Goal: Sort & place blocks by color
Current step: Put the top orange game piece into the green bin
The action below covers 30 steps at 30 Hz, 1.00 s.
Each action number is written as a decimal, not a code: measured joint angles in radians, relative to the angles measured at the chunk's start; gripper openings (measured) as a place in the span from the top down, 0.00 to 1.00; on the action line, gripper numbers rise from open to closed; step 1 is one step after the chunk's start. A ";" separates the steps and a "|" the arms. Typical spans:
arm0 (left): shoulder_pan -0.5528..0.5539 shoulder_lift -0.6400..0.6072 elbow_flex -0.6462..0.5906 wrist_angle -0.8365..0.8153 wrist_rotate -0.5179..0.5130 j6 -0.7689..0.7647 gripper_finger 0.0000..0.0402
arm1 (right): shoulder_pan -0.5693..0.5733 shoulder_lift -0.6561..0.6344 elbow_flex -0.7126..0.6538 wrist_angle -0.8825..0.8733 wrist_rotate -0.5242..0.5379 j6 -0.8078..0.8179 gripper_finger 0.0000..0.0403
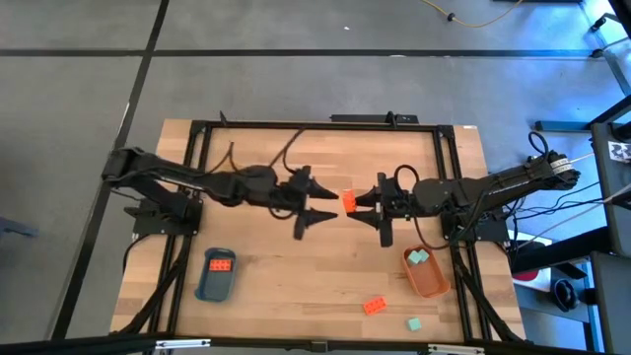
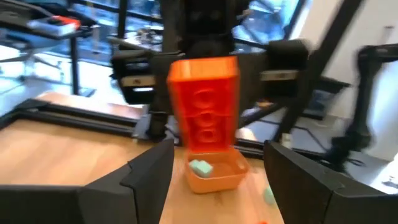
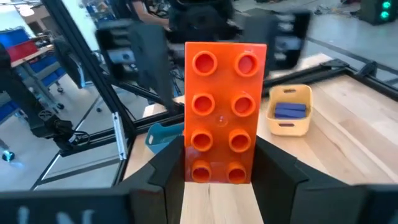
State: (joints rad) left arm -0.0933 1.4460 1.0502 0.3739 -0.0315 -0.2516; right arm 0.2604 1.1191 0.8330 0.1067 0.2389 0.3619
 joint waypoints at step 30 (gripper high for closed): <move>0.019 0.110 0.054 0.204 0.000 0.051 0.40 | -0.003 0.000 0.001 0.014 -0.026 -0.084 0.64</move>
State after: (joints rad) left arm -0.0743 1.5555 1.1046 0.5778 -0.0313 -0.2005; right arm 0.2569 1.1194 0.8341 0.1203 0.2127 0.2784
